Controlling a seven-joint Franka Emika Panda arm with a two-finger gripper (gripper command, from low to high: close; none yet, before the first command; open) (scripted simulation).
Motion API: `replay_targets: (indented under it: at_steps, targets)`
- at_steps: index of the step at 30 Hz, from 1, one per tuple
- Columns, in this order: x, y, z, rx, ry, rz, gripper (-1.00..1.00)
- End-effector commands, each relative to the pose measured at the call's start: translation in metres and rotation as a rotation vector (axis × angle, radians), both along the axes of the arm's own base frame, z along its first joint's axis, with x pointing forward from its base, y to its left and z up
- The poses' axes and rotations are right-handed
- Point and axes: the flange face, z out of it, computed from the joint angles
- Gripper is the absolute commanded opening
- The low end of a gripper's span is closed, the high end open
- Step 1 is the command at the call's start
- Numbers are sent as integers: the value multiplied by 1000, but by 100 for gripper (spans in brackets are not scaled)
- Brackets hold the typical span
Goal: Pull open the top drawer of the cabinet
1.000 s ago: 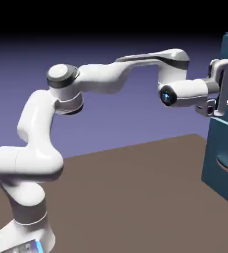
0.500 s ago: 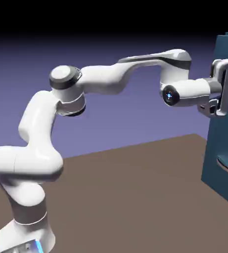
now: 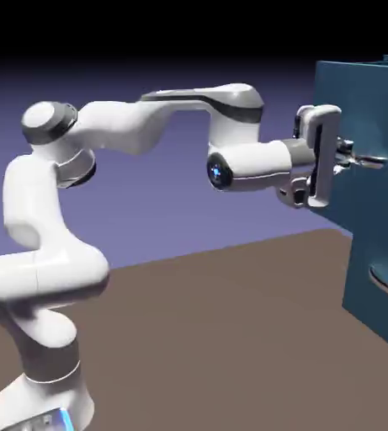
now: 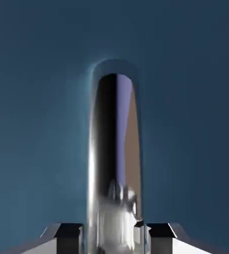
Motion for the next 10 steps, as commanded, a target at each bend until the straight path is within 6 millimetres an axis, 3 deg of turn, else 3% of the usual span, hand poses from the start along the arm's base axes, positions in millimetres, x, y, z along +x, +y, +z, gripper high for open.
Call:
replay_targets:
  at_steps: [1,6,7,8,10]
  targets:
    - [-12,0,0,0,3,0,-100]
    - [-74,0,0,0,3,0,-100]
    - [-74,0,0,0,3,0,100]
    - [-74,0,0,0,3,0,100]
    - [-102,0,1,-3,4,-2,100]
